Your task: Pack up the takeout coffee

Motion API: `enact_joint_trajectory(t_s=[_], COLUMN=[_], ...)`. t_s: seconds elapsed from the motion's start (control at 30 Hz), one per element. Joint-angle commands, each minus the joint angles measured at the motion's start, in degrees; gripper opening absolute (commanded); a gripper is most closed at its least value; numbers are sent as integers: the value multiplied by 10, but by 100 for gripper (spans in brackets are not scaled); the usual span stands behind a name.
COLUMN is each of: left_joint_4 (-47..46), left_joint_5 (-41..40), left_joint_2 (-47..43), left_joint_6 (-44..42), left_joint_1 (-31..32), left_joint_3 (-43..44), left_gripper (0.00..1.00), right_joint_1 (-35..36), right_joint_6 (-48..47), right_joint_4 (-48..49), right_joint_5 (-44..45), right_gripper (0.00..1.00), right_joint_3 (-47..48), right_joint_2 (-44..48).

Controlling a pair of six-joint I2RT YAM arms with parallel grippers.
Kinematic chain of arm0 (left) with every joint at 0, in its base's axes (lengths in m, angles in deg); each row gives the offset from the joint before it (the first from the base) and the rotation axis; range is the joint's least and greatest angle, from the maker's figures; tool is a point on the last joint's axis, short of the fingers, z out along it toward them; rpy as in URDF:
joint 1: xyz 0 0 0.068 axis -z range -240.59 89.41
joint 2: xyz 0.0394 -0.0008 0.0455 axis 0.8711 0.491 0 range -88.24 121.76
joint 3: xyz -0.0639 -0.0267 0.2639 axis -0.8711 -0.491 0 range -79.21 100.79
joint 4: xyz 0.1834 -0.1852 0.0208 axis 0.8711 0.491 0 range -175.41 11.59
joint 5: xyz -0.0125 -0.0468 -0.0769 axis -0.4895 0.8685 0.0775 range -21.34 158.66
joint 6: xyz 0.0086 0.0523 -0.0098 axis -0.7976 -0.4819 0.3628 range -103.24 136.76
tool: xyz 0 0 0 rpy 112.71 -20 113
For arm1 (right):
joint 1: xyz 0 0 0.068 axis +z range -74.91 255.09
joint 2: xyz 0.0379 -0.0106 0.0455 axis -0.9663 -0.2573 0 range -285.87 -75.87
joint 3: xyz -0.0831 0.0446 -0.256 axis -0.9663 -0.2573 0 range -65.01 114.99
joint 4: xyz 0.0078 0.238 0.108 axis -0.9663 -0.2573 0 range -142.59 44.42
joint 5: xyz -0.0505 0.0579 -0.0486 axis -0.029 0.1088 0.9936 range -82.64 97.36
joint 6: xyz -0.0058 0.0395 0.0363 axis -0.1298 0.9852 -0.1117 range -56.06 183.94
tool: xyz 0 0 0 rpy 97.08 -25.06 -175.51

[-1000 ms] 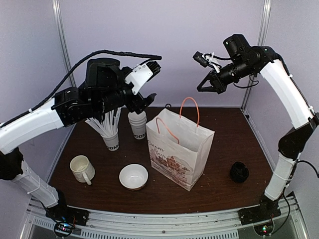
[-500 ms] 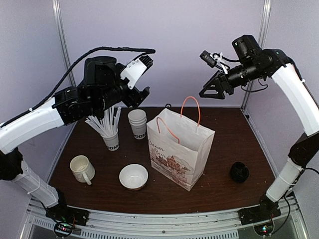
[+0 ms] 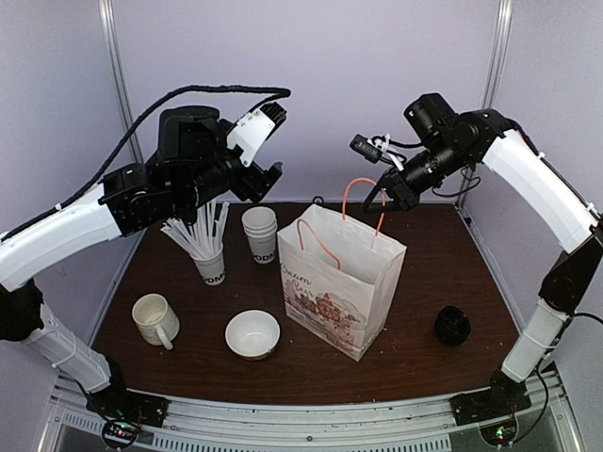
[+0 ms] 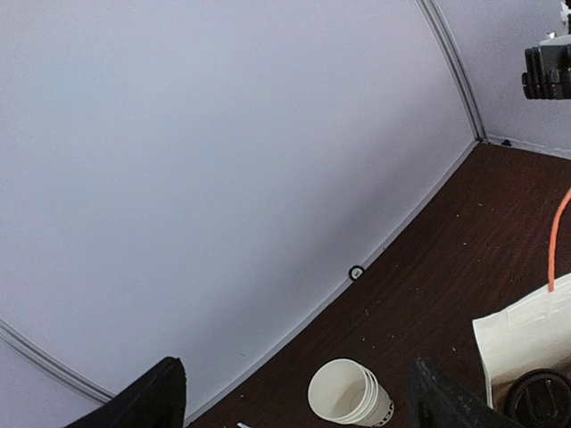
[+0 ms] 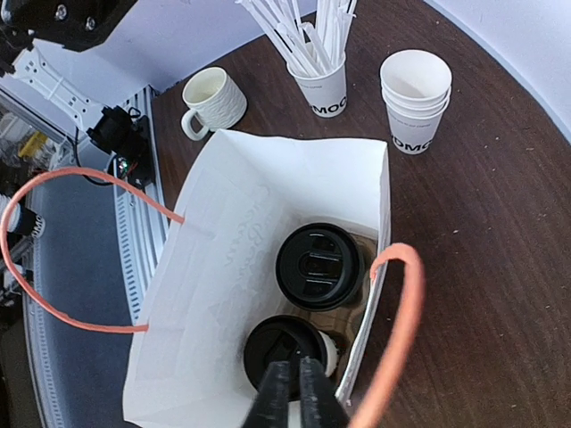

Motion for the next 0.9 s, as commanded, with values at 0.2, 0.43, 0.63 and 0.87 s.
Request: enact_joint_trajectory(t_s=[0.2,0.43,0.63,0.87], left_joint_4=[-24,-22,-25,-31], left_joint_5=[-8,-3,-1,2], left_joint_2=[-20,-19,-22,-10], left_joint_6=[0,-4,-4,-7], left_joint_1=[-2,-2,-3,-3], left_joint_3=[-17,-25,-25,-15], left_gripper=[89,89,89,89], right_joint_1=[-6,-7,-3,5], right_joint_6=[-54,-77,-124,-219], right_joint_4=[36,28,-17,-115], right_joint_5=[136,95,23,-67], right_gripper=[0,0,0,0], right_joint_3=[86,47,21,14], right_joint_2=[10,8,28,64])
